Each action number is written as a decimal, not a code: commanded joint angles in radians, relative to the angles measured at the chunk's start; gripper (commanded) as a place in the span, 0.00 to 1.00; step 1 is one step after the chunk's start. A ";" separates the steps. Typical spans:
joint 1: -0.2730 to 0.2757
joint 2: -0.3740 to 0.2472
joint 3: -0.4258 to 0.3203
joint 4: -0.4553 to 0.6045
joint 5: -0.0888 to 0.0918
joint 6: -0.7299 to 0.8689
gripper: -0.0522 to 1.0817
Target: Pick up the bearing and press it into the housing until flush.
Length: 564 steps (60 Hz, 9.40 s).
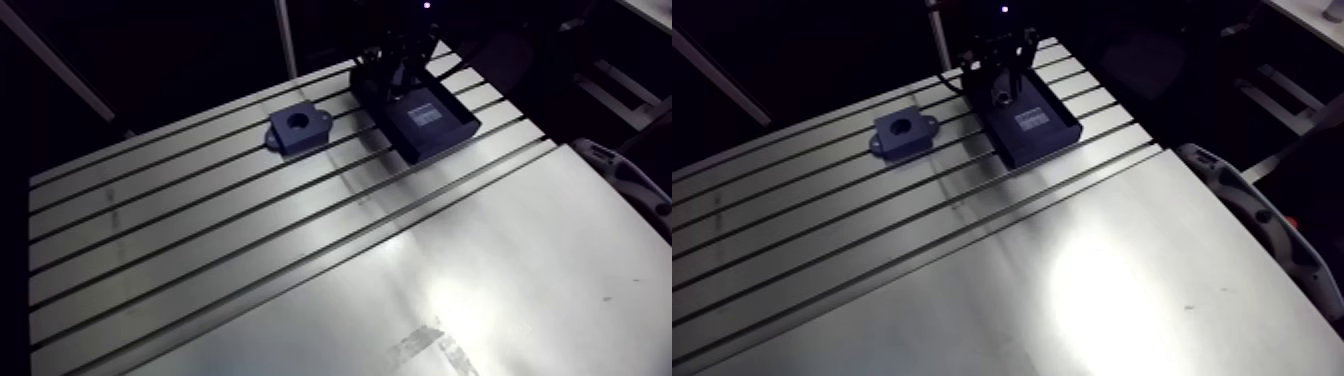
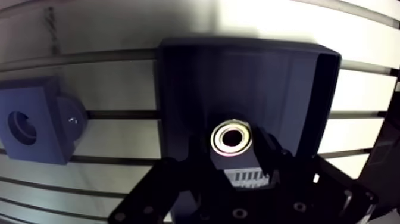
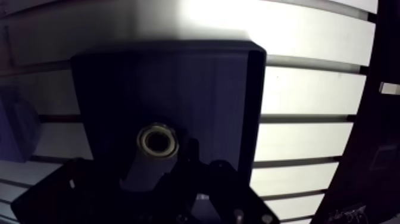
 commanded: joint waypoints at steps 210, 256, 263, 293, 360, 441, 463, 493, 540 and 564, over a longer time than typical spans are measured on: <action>0.262 -0.122 -0.004 0.106 -0.006 0.223 0.71; 0.291 -0.102 0.034 0.048 -0.007 0.226 0.71; 0.290 -0.096 0.040 0.036 -0.007 0.225 0.71; 0.289 -0.084 0.048 0.017 -0.009 0.216 0.71; 0.281 -0.069 0.055 0.014 -0.009 0.211 0.71; 0.278 -0.058 0.051 0.014 -0.007 0.211 0.72; 0.283 -0.064 0.054 0.014 -0.006 0.179 0.06; 0.283 -0.088 -0.002 0.083 0.003 0.202 0.06; 0.280 -0.098 -0.017 0.122 0.007 0.236 1.00; 0.277 -0.092 -0.011 0.127 0.008 0.236 1.00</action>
